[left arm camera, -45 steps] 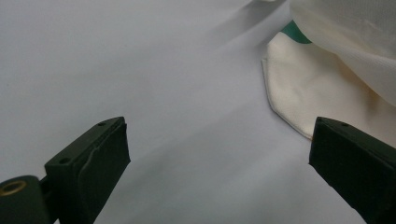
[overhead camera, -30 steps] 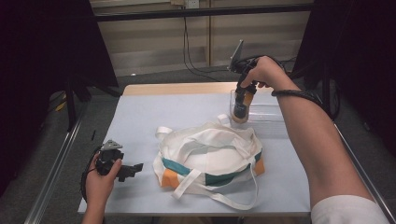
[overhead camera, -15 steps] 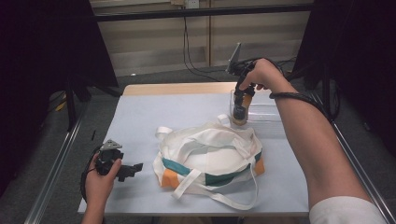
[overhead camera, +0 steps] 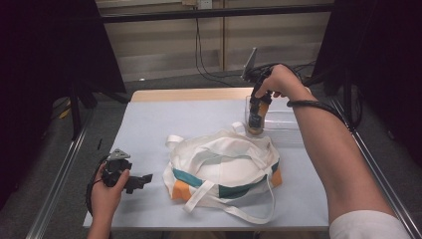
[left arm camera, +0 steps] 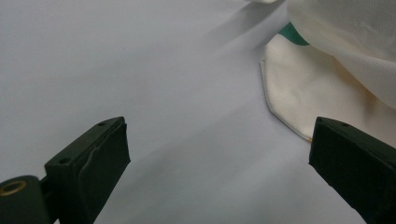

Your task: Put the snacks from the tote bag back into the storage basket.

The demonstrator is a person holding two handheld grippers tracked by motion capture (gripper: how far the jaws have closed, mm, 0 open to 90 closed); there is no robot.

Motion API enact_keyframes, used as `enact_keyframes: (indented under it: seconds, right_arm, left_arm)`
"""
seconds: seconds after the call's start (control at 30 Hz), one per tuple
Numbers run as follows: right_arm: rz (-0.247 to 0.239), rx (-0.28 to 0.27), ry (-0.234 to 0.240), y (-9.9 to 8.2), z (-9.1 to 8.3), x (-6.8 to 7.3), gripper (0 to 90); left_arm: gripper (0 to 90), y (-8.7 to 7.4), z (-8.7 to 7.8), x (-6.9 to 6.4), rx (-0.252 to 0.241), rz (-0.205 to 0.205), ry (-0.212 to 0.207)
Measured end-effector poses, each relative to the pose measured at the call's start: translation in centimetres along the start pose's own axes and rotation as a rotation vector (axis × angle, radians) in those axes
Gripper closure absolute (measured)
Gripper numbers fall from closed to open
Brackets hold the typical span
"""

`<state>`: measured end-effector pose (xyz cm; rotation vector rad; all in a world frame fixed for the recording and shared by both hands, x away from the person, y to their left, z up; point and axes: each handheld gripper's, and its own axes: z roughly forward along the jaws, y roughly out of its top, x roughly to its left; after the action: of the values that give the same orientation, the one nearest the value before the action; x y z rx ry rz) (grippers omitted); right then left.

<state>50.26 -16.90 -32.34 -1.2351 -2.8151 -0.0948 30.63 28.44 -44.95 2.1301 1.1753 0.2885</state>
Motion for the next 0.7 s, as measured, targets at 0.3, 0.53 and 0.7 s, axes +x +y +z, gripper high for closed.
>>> enact_keyframes:
  seconds: [0.3,0.53,0.7]
  right_arm:
    - [0.004,0.003,0.005,-0.27,0.39,-0.1,30.3]
    - [0.003,0.005,0.003,-0.32,0.48,-0.01,30.3]
    - [0.003,0.0,-0.001,-0.35,0.53,0.03,30.2]
  left_arm:
    - [4.8,0.03,0.08,-0.11,-0.003,-0.001,-0.001]
    - [4.8,0.08,0.14,-0.16,0.003,0.0,-0.002]
    - [4.8,0.1,0.13,-0.14,0.004,0.003,-0.001]
